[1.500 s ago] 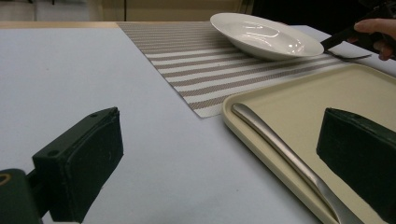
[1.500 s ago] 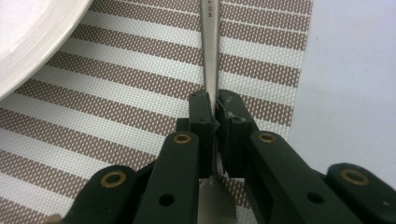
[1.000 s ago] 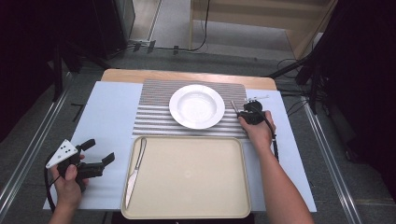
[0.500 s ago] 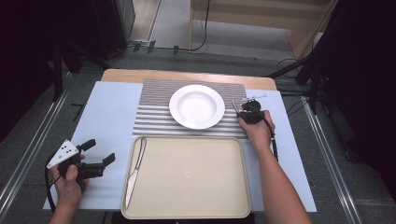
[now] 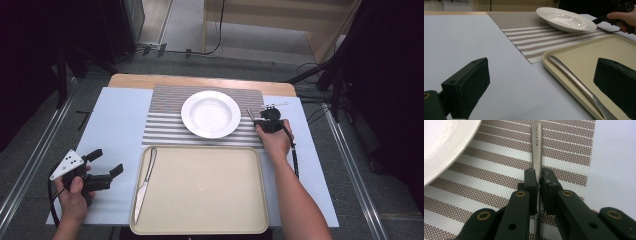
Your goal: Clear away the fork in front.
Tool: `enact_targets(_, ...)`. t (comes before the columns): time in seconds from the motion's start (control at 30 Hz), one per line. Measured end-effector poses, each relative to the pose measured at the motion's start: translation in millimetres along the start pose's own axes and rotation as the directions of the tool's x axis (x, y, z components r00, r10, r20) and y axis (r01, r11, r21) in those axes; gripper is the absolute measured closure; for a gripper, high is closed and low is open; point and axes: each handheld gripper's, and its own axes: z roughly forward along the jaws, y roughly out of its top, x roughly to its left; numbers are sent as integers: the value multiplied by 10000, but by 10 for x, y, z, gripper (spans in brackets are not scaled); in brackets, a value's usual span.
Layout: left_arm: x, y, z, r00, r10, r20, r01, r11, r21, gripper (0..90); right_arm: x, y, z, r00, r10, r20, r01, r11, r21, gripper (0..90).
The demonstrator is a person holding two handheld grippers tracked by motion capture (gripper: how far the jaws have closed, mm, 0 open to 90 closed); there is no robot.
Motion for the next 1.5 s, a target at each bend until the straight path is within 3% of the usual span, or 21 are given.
enact_targets(0.4,-10,5,-6,10000,4,-10,-4,10000,-36,0,-37,-130,-130,9999,70,-131,-83,9947,-1027,852)
enact_targets(0.77,-69,69,-31,9998,184,-57,-184,9998,-78,0,-49,-248,-290,9993,38,-359,-110,9790,-2034,852)
enact_targets(1.0,-229,211,-32,9995,293,135,-290,9992,-263,0,-77,-351,-450,9983,55,-581,-205,9653,-2602,852)
enact_targets(1.33,-523,399,123,9963,675,536,-669,9977,-136,0,-59,-530,-669,9955,-172,-932,-124,9513,-3081,852)
enact_targets(1.5,-621,455,228,9951,605,784,-598,9981,-116,0,-11,-609,-765,9935,-326,-1087,-50,9442,-3293,852)
